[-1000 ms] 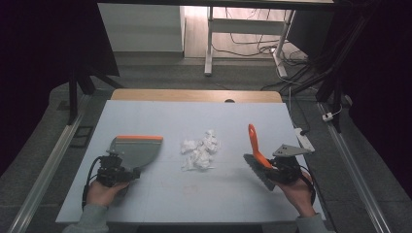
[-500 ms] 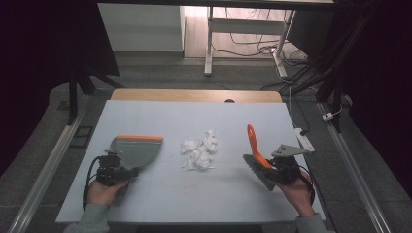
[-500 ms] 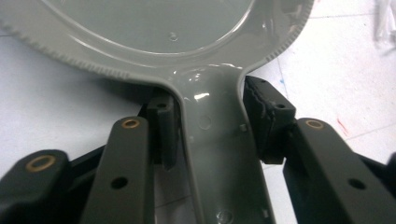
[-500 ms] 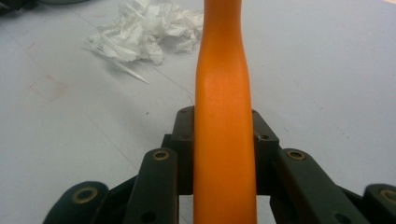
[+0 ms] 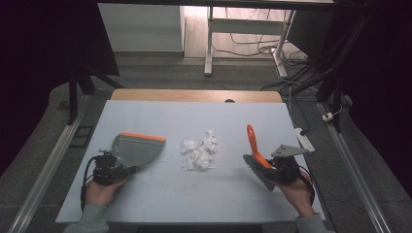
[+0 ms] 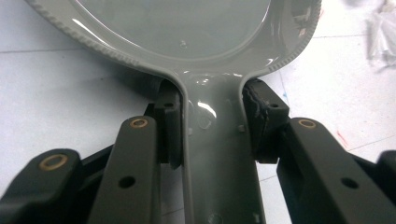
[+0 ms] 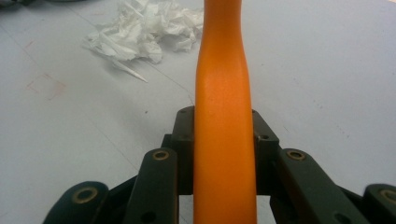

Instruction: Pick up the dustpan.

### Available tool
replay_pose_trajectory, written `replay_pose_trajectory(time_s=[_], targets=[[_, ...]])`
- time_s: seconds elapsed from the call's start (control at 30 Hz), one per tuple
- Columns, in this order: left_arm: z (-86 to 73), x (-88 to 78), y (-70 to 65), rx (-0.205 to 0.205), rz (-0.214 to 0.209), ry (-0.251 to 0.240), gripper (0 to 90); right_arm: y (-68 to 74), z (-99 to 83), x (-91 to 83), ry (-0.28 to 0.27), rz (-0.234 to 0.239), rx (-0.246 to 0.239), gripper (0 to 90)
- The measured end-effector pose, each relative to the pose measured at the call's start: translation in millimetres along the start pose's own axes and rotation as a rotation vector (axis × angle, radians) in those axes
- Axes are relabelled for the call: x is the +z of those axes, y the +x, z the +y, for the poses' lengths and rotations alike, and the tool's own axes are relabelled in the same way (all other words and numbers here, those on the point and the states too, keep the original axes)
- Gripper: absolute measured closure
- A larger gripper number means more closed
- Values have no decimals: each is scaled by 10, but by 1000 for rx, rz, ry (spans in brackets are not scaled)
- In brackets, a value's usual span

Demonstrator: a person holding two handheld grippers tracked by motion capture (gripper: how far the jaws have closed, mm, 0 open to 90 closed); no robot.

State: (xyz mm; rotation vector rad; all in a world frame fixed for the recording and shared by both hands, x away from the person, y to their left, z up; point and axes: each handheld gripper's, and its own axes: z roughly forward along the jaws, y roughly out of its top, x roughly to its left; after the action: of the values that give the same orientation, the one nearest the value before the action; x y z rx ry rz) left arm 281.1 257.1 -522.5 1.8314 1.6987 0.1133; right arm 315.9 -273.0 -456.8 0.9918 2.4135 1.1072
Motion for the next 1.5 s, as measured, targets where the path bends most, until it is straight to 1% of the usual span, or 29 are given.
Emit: replay_pose_trajectory(time_s=[0.17,0.5,0.63,0.73,0.77,0.83,0.87,0.9,0.93,1.0,1.03,1.13,1.17,1.23,1.3,1.5], targets=[[-4,-10,-8,27,-9,-12,619,2,3,-8,-8,-1,0,702],[-3,-86,13,60,-36,-69,619,0,6,-20,-16,-6,0,702],[4,-120,35,74,-54,-89,619,0,9,-19,-18,-7,0,702],[14,-139,61,83,-75,-102,619,-1,13,-20,-22,-7,3,702],[19,-147,72,85,-83,-103,619,-4,14,-22,-26,-3,6,702],[24,-169,93,104,-98,-109,619,-7,15,-29,-32,-1,14,702],[27,-183,104,105,-110,-115,619,-10,17,-31,-36,-2,17,702],[27,-183,104,105,-110,-115,619,-15,20,-33,-39,1,21,702],[36,-217,130,117,-131,-128,619,-18,23,-34,-44,4,24,702],[37,-258,149,128,-142,-153,619,-18,32,-39,-53,7,32,702],[41,-277,159,130,-151,-159,619,-14,38,-41,-57,9,34,702],[49,-314,183,152,-175,-173,619,-3,51,-49,-65,14,39,702],[50,-323,186,164,-182,-175,619,-2,56,-50,-69,14,38,702],[47,-348,174,198,-181,-193,619,2,63,-53,-75,15,42,702],[55,-374,169,212,-200,-195,619,9,68,-56,-76,13,46,702],[45,-460,154,261,-222,-204,619,45,71,-61,-75,5,36,702]])
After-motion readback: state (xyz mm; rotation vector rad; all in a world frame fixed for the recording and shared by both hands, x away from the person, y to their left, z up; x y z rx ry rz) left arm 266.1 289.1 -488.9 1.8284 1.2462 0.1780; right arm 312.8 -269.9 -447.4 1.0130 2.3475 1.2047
